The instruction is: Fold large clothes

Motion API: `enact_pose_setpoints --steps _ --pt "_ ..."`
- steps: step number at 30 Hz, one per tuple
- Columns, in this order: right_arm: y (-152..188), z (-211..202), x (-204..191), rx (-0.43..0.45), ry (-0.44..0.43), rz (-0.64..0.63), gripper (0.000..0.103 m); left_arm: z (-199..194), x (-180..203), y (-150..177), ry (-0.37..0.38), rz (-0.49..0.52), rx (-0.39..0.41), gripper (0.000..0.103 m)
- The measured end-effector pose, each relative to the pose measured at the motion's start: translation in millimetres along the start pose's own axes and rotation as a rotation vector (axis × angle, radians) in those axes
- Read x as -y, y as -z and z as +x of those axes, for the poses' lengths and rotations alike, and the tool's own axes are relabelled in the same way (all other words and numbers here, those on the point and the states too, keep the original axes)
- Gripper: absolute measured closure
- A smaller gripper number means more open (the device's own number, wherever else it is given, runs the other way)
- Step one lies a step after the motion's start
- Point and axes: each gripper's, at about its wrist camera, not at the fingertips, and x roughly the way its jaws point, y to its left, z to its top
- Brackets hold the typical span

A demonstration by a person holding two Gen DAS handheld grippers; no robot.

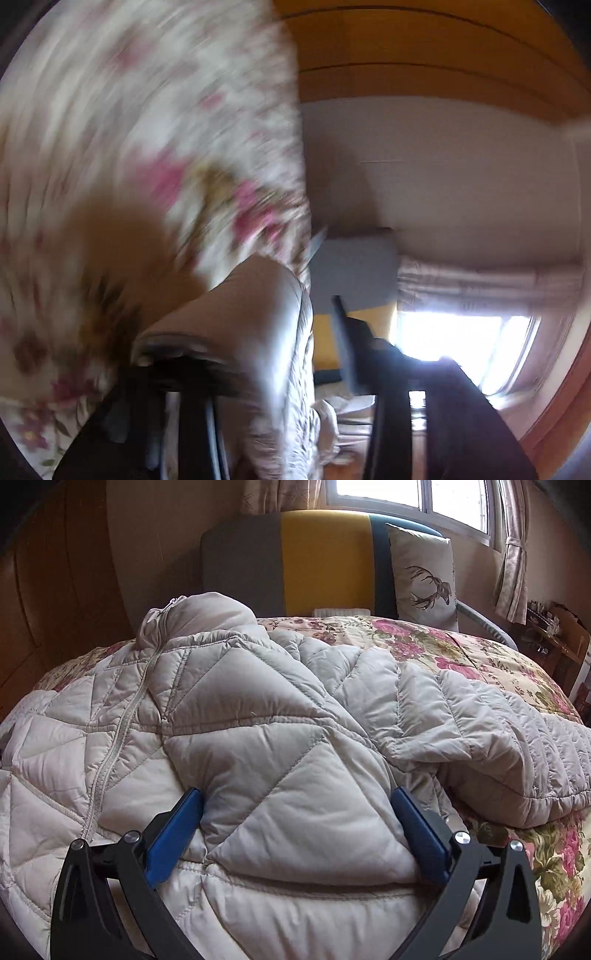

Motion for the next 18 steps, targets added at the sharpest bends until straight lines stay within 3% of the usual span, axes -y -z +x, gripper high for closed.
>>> enact_pose_setpoints --steps 1,4,5,7,9,10,14,18 --pt "0 0 0 0.003 0.001 -0.001 0.002 -14 28 -2 0.051 0.122 0.039 0.074" --pt "0 1 -1 0.005 0.012 -0.013 0.002 -52 94 15 0.165 0.46 0.098 0.075" --pt "0 3 -2 0.0 0.022 -0.019 0.002 -59 106 26 0.161 0.559 0.112 0.075" --pt "-2 6 -5 -0.023 0.044 -0.035 0.002 -57 106 43 0.066 0.668 0.097 0.071" --pt "-9 6 -9 -0.058 0.072 -0.059 0.002 -45 83 47 -0.016 0.642 0.031 0.043" --pt "-14 4 -12 -0.071 0.08 -0.066 0.002 -40 61 46 -0.087 0.56 0.02 0.018" --pt "-53 -4 -31 -0.02 0.019 -0.071 0.002 -25 1 44 -0.168 0.294 -0.018 0.015" --pt "-96 31 -73 -0.028 -0.014 -0.163 0.002 -26 -6 49 -0.179 0.296 0.029 0.015"
